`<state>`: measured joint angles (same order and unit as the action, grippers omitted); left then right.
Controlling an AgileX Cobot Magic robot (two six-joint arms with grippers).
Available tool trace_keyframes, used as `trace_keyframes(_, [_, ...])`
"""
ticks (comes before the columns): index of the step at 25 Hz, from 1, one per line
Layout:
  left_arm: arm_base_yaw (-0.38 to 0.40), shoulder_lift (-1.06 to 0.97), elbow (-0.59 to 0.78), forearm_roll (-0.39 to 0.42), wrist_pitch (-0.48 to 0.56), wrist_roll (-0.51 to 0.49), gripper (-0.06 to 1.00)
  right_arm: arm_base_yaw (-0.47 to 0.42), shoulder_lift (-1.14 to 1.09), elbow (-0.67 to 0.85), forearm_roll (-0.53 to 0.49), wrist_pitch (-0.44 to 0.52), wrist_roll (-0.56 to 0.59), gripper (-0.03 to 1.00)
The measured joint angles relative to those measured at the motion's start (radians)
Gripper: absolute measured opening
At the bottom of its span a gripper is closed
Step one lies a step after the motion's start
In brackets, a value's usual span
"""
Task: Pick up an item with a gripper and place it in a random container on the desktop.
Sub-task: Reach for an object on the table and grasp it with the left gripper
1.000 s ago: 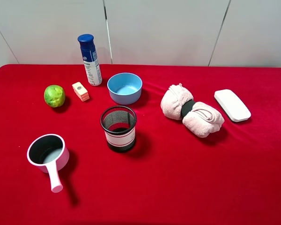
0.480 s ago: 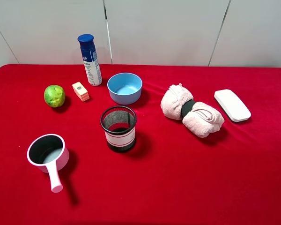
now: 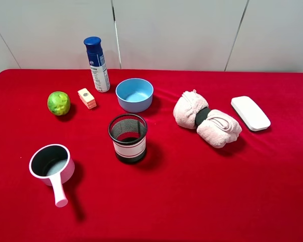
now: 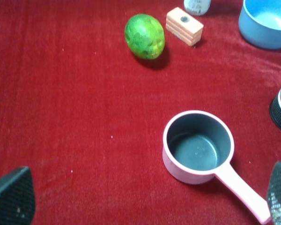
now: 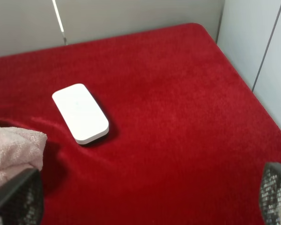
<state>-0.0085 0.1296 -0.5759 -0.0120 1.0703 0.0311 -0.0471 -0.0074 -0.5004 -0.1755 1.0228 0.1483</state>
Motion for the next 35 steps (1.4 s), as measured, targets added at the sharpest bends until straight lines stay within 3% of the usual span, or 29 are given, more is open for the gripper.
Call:
trace_keyframes(15, [0.000, 0.492, -0.225, 0.000, 0.001, 0.027, 0.98, 0.000, 0.000, 0.000, 0.000, 0.000, 0.000, 0.69])
trace_keyframes(35, [0.000, 0.941, -0.408, 0.001, -0.025, 0.076, 0.98, 0.000, 0.000, 0.000, 0.000, 0.000, 0.000, 0.69])
